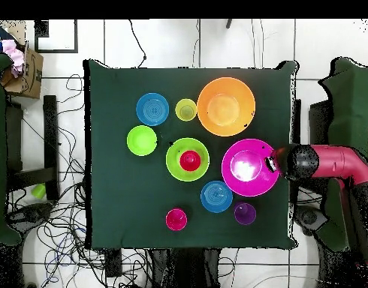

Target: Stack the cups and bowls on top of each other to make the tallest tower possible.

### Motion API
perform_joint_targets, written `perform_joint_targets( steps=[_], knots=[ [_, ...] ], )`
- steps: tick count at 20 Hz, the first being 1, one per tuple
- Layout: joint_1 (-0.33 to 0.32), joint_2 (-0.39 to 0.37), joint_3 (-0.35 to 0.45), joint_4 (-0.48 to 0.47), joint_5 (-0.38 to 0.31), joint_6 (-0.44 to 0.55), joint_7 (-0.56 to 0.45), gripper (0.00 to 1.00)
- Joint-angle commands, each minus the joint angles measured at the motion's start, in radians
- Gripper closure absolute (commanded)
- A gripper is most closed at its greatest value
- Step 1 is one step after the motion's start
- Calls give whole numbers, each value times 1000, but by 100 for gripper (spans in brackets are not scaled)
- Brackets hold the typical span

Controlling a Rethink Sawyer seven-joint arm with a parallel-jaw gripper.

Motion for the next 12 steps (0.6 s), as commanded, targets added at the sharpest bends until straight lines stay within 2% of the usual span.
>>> perform_joint_targets(
  steps=[1,7,12],
  knots=[
    [-16,44,-98,110,-123,-96,-242,0],
    [-22,80,-127,142,-129,-148,-177,0],
    [-17,92,-152,173,-125,-247,-91,0]
  ],
)
